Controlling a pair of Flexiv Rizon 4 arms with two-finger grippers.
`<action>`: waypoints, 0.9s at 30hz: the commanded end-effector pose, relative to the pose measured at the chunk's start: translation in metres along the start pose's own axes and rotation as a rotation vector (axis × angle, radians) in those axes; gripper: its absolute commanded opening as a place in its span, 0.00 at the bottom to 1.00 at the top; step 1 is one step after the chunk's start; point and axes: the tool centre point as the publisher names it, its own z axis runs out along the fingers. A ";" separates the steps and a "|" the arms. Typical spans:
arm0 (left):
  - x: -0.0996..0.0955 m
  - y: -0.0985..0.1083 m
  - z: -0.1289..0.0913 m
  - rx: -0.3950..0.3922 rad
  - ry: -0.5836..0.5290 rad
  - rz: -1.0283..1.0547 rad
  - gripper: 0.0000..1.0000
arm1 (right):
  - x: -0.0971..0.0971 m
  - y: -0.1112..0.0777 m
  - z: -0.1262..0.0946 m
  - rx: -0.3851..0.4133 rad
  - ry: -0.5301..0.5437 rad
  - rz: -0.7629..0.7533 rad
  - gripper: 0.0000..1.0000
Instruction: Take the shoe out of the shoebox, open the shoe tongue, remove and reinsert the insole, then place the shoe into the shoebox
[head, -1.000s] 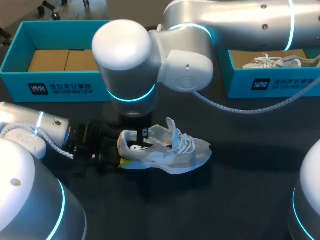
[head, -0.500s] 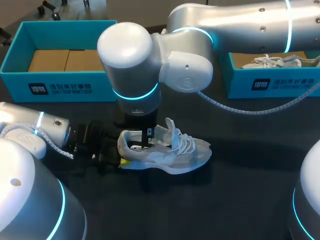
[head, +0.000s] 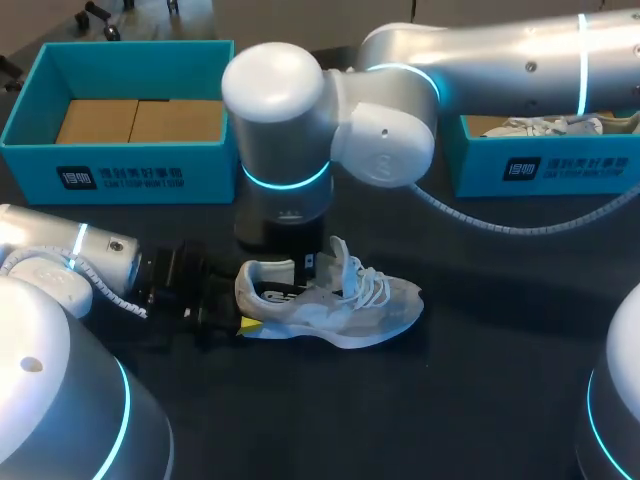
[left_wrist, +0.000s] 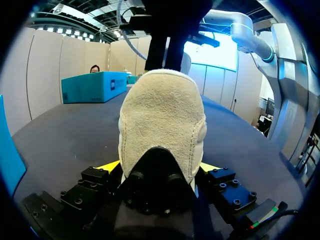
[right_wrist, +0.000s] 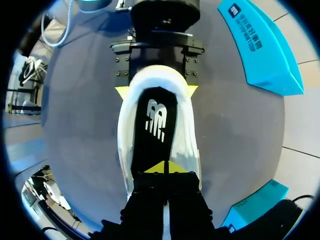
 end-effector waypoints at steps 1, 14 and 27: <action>-0.002 0.002 0.000 -0.004 0.002 -0.001 0.00 | 0.002 0.002 0.009 -0.013 0.016 -0.006 0.00; -0.002 0.002 0.000 -0.004 0.002 -0.001 0.00 | 0.024 0.002 0.020 -0.032 0.061 0.015 0.00; -0.002 0.002 0.000 -0.004 0.002 -0.001 0.00 | 0.022 0.005 0.025 -0.041 0.022 0.063 0.40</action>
